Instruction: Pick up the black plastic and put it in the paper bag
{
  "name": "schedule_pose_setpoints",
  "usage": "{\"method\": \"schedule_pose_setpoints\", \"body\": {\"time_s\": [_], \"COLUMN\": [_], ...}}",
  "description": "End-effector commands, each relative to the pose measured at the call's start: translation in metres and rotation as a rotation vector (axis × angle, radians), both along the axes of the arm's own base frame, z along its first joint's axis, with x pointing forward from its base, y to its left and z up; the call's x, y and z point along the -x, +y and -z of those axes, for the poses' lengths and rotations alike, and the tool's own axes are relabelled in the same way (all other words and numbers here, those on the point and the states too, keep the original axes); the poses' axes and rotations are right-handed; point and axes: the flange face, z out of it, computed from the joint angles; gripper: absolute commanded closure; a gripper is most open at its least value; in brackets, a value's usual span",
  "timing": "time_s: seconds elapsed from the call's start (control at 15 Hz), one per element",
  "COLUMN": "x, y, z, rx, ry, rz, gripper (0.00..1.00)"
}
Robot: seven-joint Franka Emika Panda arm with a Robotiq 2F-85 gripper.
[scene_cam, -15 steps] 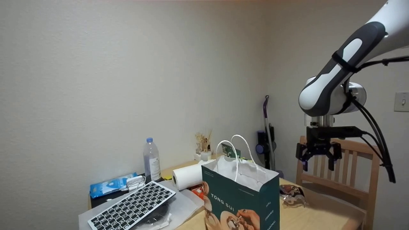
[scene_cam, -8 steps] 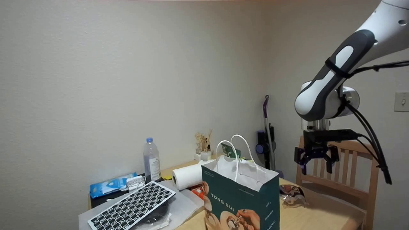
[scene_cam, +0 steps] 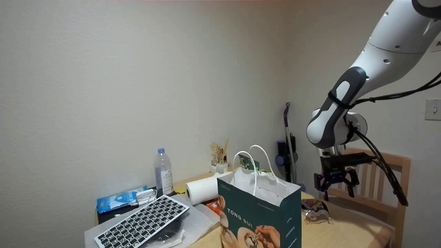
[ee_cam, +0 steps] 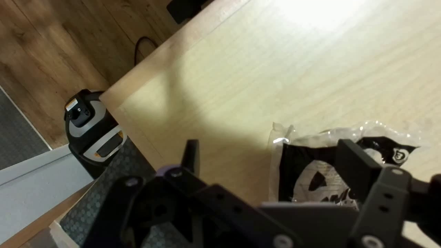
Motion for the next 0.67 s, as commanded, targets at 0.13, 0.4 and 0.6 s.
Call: {"method": "schedule_pose_setpoints", "body": {"time_s": [0.13,0.4,0.6], "x": [-0.005,-0.031,-0.057], "y": [-0.006,0.003,0.015], "z": [-0.005,0.02,0.046], "rx": [0.007,0.025,0.064], "ry": [-0.014,0.036,0.077], "rz": [0.009,0.009,-0.006], "gripper": [0.0,0.0,0.0]}}
